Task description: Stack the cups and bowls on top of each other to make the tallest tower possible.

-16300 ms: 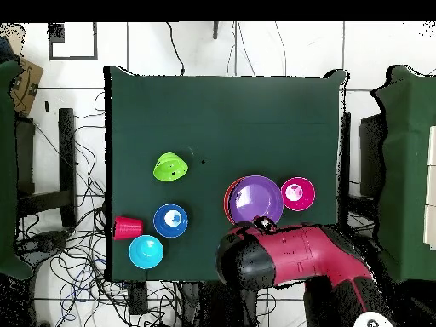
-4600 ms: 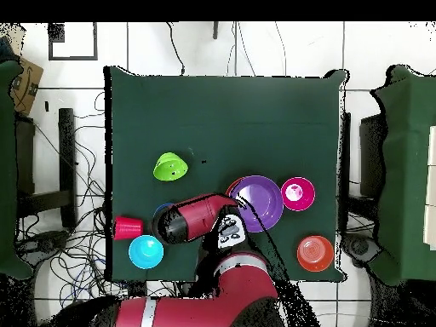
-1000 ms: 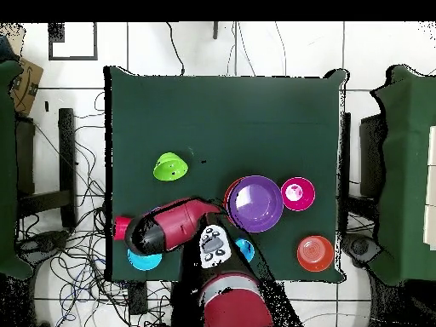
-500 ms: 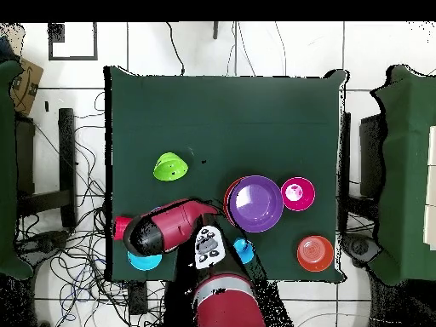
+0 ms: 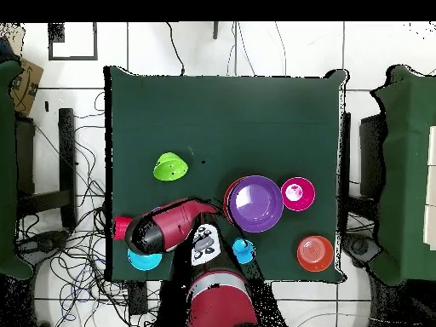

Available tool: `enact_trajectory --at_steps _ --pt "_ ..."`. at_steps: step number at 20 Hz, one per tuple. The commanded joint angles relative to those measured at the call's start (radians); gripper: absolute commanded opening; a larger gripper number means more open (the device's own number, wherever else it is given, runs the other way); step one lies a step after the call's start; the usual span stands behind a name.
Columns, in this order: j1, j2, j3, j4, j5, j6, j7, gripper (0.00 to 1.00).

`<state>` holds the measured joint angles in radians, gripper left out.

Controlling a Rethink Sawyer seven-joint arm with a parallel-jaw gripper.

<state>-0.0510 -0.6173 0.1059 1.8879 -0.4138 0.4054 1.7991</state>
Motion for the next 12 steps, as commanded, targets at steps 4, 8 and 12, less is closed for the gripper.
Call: enact_trajectory --at_steps 4,8,12 --pt "0.045 0.104 -0.016 -0.106 0.007 -0.046 0.141 1.0" --pt "0.064 0.14 -0.028 -0.125 0.01 -0.084 0.153 1.0" --pt "0.081 0.153 -0.047 -0.136 0.011 -0.109 0.156 1.0"
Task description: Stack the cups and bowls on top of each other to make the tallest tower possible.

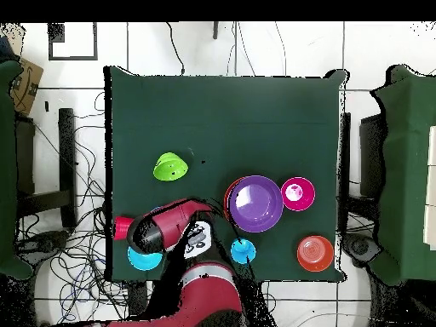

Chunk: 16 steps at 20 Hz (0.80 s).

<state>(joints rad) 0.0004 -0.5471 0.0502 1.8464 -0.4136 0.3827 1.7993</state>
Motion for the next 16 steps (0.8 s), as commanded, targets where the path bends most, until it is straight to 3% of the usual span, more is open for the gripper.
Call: enact_trajectory --at_steps 1,16 --pt "0.024 0.092 0.006 -0.1 0.009 -0.097 0.152 1.0" --pt "0.027 0.104 -0.011 -0.118 0.032 -0.117 0.139 1.0"
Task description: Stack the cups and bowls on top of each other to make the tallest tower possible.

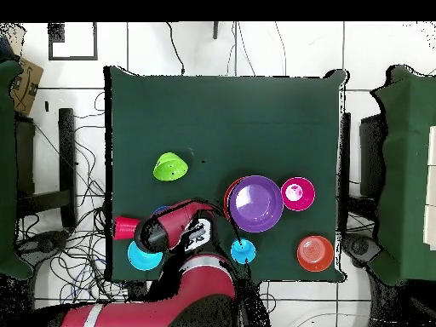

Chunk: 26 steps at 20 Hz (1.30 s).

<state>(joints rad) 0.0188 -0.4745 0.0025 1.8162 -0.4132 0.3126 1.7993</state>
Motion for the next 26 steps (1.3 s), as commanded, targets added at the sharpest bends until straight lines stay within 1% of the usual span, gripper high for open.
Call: enact_trajectory --at_steps 1,20,21,26 --pt "0.009 0.032 0.036 -0.088 0.032 -0.047 0.139 1.0" --pt "0.009 0.035 0.036 -0.088 0.038 -0.044 0.135 1.0" --pt "0.008 0.035 0.037 -0.087 0.038 -0.043 0.134 0.0" --pt "0.002 0.033 0.047 -0.087 0.036 -0.032 0.12 0.0"
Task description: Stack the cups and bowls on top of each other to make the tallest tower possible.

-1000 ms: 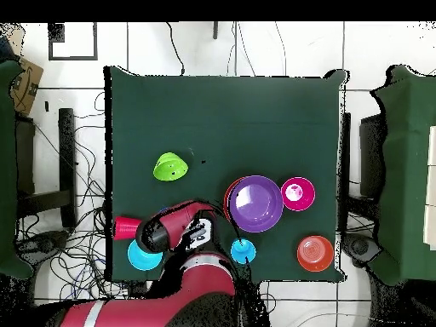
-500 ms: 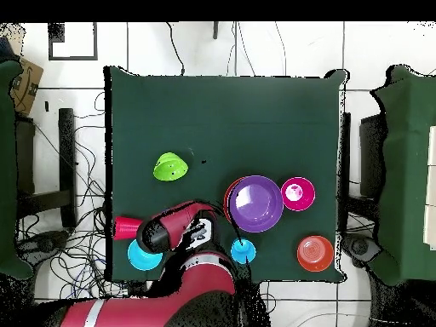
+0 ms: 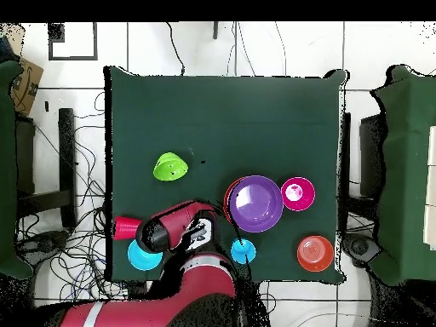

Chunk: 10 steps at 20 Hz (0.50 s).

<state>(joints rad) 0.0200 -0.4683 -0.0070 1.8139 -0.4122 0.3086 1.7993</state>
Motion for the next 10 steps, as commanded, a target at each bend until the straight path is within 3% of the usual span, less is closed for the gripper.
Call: enact_trajectory --at_steps 1,7,10 --pt "-0.001 0.026 0.059 -0.084 0.035 -0.026 0.118 0.0" --pt "-0.019 0.024 0.072 -0.081 0.043 0.033 0.092 0.0" --pt "-0.021 -0.038 0.058 -0.05 0.041 0.044 0.093 0.0"
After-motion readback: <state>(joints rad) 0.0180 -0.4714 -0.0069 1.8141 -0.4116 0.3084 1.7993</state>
